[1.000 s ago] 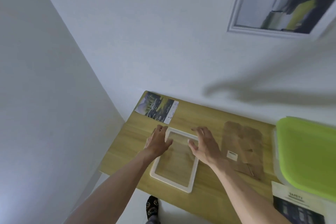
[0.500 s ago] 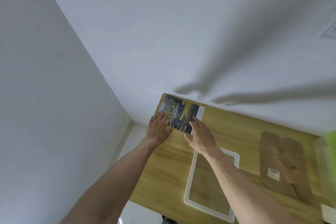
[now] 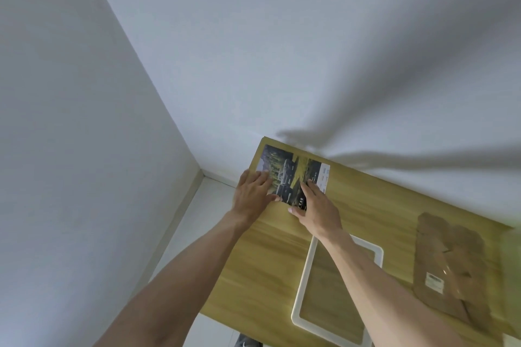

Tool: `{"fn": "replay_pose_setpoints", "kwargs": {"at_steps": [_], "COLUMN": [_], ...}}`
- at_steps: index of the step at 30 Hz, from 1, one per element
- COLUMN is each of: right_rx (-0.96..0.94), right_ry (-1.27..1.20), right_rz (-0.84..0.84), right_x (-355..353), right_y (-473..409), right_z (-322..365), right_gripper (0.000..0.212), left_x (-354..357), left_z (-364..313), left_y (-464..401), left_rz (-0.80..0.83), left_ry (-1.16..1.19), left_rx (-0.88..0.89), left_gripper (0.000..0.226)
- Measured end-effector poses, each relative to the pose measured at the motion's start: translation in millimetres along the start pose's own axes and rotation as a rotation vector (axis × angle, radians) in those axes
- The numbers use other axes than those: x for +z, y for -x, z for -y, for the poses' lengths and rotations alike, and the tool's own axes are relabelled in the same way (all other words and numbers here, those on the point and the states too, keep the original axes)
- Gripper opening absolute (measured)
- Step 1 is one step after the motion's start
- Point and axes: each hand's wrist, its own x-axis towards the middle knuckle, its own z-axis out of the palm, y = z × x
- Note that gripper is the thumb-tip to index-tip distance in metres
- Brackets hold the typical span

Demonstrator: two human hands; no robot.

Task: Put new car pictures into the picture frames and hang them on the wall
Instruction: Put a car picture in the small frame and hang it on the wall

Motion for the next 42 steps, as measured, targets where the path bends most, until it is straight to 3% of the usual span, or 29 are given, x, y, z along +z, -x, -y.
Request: {"fn": "replay_pose_setpoints", "kwargs": {"at_steps": [5, 10, 13, 17, 24, 30, 32, 36, 42], "right_rx": [-0.162, -0.329, -0.36, -0.342, -0.133, 0.096, 0.17, 0.247, 0.305], "right_ry": [0.087, 0.142, 0.049, -0.099, -0.754, -1.121, -1.228, -1.32, -1.305], "right_rz": [-0.172, -0.48, -0.59, -0.656, -0.475, -0.461, -0.465, -0.451, -0.367], "right_x": [4.8, 1.4, -7.4, -34.0, -95.7, -113.6, -109.9, -91.6, -56.7], "right_y": [0.1, 3.8, 8.4, 24.0, 78.6, 144.6, 166.4, 201.8, 234.9], "right_z": [4.8, 5.1, 2.6, -0.8, -28.1, -73.4, -88.4, -114.9, -136.6], "right_gripper": [0.059, 0.044, 0.032, 0.023, 0.02, 0.013, 0.021, 0.034, 0.028], "left_x": [1.3, -12.0, -24.0, -65.1, -127.4, -124.1, -116.6, -97.4, -70.7], "left_z": [0.1, -6.3, -12.8, -33.0, -83.4, -141.8, -163.9, -200.4, -224.5], "left_y": [-1.2, 3.4, 4.5, 2.8, 8.9, 25.0, 36.9, 64.6, 99.9], "left_rz": [-0.135, -0.182, -0.219, -0.207, -0.289, -0.205, -0.11, 0.082, 0.155], "left_ry": [-0.105, -0.018, 0.087, 0.411, 0.87, 1.14, 1.219, 1.181, 1.142], "left_rx": [0.065, 0.054, 0.023, -0.091, -0.366, -0.491, -0.48, -0.415, -0.419], "left_gripper": [0.028, 0.049, 0.053, 0.063, 0.073, 0.06, 0.058, 0.06, 0.059]}}
